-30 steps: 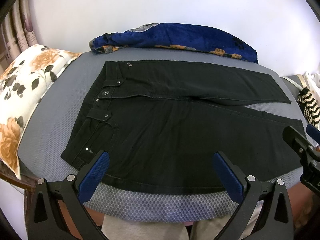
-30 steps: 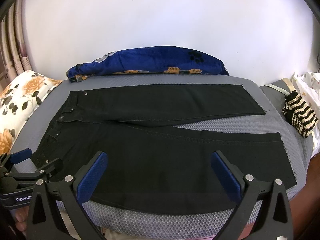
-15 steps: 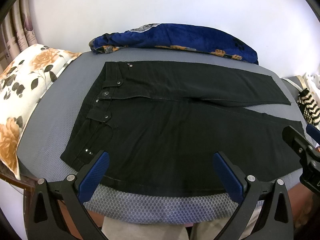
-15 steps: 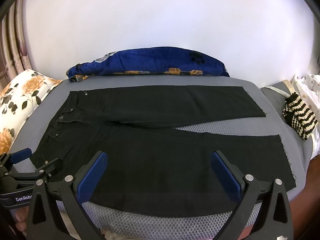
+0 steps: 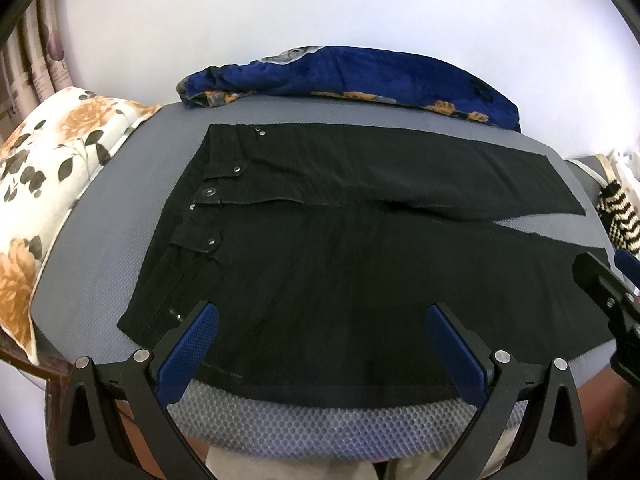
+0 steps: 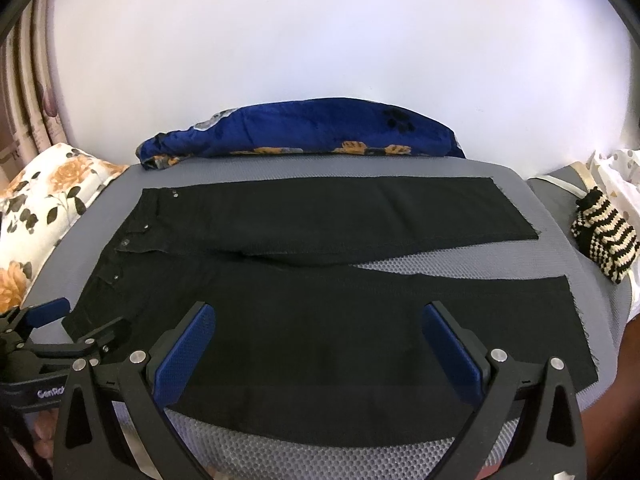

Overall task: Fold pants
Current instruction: 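Close the left gripper on the trouser waistband and lift it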

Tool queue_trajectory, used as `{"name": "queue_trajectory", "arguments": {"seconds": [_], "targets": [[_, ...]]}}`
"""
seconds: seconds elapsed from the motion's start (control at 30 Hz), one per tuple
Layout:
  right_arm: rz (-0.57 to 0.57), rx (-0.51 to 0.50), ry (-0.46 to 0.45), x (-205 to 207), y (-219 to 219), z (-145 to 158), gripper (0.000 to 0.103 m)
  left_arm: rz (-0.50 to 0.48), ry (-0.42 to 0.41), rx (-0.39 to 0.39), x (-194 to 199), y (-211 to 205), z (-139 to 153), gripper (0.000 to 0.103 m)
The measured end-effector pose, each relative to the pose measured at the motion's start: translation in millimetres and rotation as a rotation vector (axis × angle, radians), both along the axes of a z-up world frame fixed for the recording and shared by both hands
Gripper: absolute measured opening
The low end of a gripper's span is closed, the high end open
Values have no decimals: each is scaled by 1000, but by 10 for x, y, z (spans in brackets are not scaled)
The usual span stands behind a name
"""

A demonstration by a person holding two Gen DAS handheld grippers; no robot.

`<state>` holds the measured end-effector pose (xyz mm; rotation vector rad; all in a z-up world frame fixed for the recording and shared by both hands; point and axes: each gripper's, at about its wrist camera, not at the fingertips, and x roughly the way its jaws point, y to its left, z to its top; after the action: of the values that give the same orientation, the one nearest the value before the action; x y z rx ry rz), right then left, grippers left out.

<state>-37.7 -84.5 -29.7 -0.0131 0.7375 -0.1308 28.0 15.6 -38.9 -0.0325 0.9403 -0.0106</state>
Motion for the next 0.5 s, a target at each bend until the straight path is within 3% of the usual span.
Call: {"name": "queue_trajectory", "arguments": {"seconds": [0.17, 0.37, 0.5], "targets": [[33, 23, -12, 105, -14, 2, 102, 11, -21, -48, 231, 225, 74, 98], [60, 15, -11, 326, -28, -31, 102, 71, -1, -121, 749, 786, 135, 75], [67, 103, 12, 588, -145, -81, 102, 70, 38, -220, 1153, 1218, 101, 66]]}}
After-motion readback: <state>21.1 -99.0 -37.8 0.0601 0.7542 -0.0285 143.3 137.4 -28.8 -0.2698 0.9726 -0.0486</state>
